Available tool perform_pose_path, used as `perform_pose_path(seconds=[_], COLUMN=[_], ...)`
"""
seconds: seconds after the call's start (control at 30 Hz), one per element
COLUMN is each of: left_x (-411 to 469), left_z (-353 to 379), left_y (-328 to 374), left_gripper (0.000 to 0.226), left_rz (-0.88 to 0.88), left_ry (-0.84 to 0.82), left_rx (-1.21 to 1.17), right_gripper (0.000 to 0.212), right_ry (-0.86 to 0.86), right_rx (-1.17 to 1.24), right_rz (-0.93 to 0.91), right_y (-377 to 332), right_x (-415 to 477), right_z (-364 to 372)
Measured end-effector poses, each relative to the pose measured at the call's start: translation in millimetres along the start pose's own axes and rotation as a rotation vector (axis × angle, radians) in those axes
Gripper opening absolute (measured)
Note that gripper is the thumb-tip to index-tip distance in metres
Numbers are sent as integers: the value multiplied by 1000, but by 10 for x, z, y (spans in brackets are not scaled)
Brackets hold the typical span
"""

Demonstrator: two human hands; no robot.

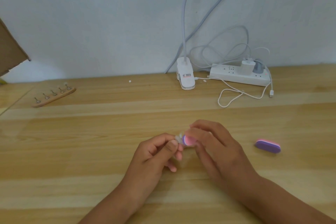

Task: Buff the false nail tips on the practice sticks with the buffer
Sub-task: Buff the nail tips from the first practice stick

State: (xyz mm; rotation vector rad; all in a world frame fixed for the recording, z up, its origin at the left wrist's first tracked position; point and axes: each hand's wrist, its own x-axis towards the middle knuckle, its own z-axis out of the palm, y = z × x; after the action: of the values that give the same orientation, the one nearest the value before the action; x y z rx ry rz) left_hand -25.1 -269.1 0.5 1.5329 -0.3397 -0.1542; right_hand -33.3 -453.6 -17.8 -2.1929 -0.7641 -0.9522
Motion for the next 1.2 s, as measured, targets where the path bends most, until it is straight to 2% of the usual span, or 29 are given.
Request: perform_pose_path(seconds=[0.27, 0.47, 0.63, 0.77, 0.93, 1.1, 1.2], left_x=[-1, 20, 25, 23, 20, 25, 22], left_z=[12, 5, -8, -6, 7, -7, 4], left_y=[-4, -34, -39, -44, -60, -68, -63], left_gripper=[27, 30, 28, 28, 26, 27, 26], left_rz=[1, 5, 22, 18, 22, 8, 14], left_ry=[-21, -10, -45, -26, -48, -30, -32], left_rx=[14, 0, 9, 9, 17, 15, 28], right_gripper=[28, 26, 28, 25, 26, 23, 24], right_ry=[-59, -7, -43, -6, -41, 5, 18], right_rx=[40, 3, 20, 2, 38, -13, 20], right_rz=[-59, -27, -91, -12, -87, 8, -18], right_y=[-11, -8, -23, -14, -36, -4, -25], right_x=[-20, 0, -10, 13, -14, 17, 16], right_z=[10, 13, 20, 0, 12, 5, 13])
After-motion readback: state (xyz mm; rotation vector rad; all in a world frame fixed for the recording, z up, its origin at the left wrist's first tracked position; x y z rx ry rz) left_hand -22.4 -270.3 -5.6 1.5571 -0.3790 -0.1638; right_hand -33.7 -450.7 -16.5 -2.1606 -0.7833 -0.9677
